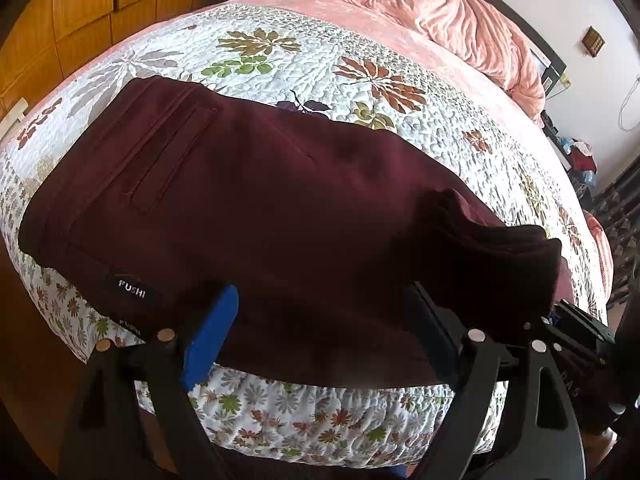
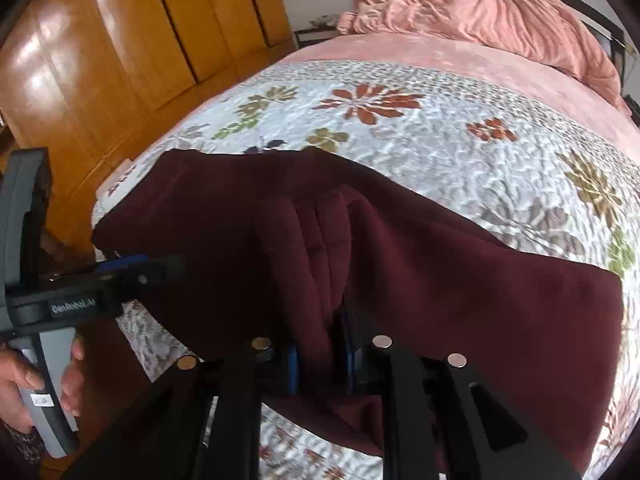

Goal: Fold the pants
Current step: 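Fold the held leg end over the trousers with the right gripper and release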

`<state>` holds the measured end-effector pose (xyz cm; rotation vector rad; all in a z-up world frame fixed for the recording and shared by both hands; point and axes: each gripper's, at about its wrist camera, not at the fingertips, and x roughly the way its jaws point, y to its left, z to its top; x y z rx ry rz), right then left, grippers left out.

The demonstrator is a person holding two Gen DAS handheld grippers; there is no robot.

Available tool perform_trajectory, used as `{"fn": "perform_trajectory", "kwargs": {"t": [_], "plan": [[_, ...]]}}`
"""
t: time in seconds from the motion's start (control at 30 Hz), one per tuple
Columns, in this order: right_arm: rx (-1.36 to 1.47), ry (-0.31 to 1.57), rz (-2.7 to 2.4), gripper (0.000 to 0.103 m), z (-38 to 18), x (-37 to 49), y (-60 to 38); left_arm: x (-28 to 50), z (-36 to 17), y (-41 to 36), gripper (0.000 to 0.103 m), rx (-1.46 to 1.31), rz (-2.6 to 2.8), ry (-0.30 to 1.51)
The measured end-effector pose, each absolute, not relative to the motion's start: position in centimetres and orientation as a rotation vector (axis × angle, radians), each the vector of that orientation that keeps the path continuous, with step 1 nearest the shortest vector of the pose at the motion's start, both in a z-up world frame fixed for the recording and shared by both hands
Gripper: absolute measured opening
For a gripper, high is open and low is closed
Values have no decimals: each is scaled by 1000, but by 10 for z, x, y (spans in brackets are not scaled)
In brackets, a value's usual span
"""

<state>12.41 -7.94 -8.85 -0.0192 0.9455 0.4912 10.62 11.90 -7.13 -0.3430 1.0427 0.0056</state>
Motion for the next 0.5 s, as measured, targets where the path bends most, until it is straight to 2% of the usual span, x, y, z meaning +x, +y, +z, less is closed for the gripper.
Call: {"fn": "perform_trajectory", "kwargs": {"t": [0.13, 0.2, 0.23, 0.27, 0.37, 0.5], "plan": [[-44, 971, 500, 17, -99, 131, -67, 106, -72, 118, 86, -347, 8, 1042], [-40, 1019, 511, 24, -111, 136, -65, 107, -72, 118, 86, -347, 8, 1045], [-28, 1023, 523, 28, -114, 135, -67, 108, -72, 119, 86, -348, 8, 1047], [-8, 1020, 552, 42, -114, 133, -69, 108, -71, 119, 86, -349, 4, 1050], [41, 1051, 629, 60, -103, 122, -80, 113, -64, 120, 86, -383, -9, 1048], [194, 998, 657, 72, -66, 103, -135, 124, -45, 104, 86, -404, -81, 1009]]}}
